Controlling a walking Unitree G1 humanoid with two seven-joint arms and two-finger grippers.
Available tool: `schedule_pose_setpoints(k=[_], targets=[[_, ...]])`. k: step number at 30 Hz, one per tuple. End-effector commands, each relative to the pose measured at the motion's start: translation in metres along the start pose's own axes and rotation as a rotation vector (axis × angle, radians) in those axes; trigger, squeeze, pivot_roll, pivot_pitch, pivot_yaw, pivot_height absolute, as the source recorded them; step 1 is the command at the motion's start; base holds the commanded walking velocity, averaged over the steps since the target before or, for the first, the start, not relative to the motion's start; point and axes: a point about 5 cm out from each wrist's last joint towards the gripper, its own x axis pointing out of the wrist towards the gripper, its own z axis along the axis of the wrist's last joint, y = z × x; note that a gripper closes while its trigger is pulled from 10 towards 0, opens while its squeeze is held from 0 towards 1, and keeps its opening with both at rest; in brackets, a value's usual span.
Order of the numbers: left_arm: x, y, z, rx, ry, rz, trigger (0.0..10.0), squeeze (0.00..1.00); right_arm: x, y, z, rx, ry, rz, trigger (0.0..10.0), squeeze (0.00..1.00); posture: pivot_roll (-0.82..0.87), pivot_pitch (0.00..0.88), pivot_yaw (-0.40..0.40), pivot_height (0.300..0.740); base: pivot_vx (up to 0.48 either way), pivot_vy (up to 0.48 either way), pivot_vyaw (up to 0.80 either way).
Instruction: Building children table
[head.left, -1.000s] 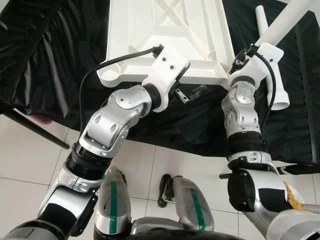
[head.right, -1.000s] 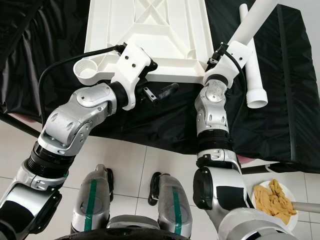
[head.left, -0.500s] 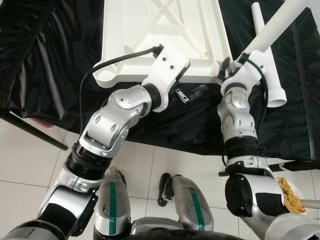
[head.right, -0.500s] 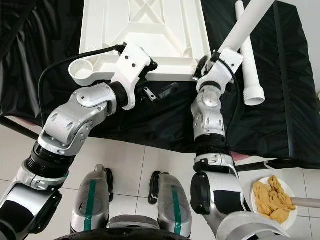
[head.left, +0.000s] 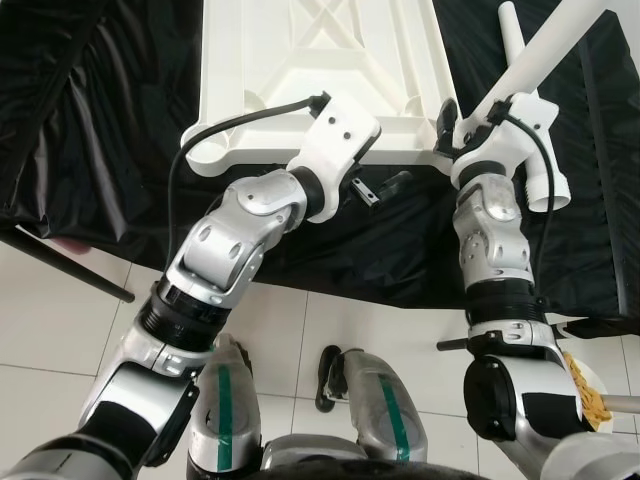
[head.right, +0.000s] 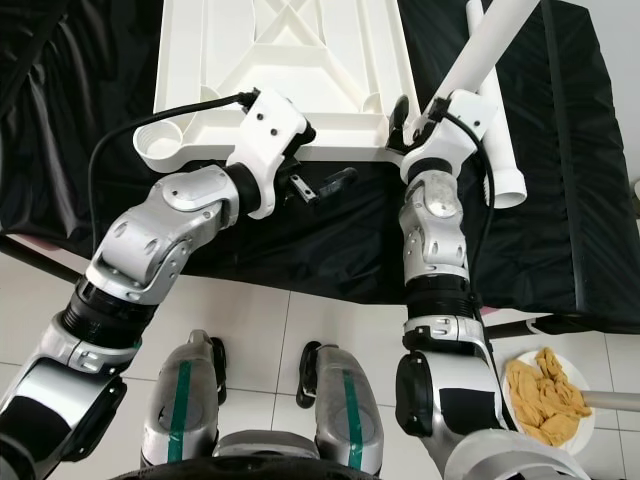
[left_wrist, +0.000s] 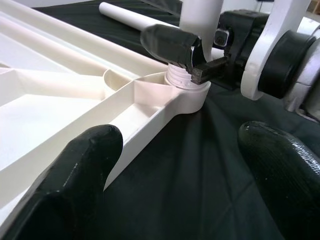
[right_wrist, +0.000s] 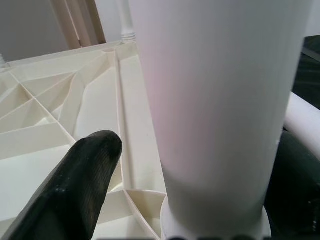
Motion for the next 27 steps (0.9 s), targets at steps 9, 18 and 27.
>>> schedule_pose_setpoints(k=[9,18,27], targets=[[0.019,0.002,-0.003,0.049,0.014,-0.014,10.0,0.0,-0.001,0.0,0.015,-0.005,-0.07,0.1,10.0,0.0,0.09,0.062,-0.085,0.74,0.0,0.0,0.0],[0.03,0.005,-0.006,0.083,0.025,0.008,10.0,0.0,-0.004,-0.006,0.02,-0.01,-0.093,0.147,10.0,0.0,0.06,0.046,-0.08,0.74,0.0,0.0,0.0],[0.014,0.012,-0.016,-0.016,-0.045,0.096,10.0,0.0,-0.007,-0.023,0.024,-0.052,-0.077,0.173,10.0,0.0,0.02,0.036,-0.065,0.74,0.0,0.0,0.0]])
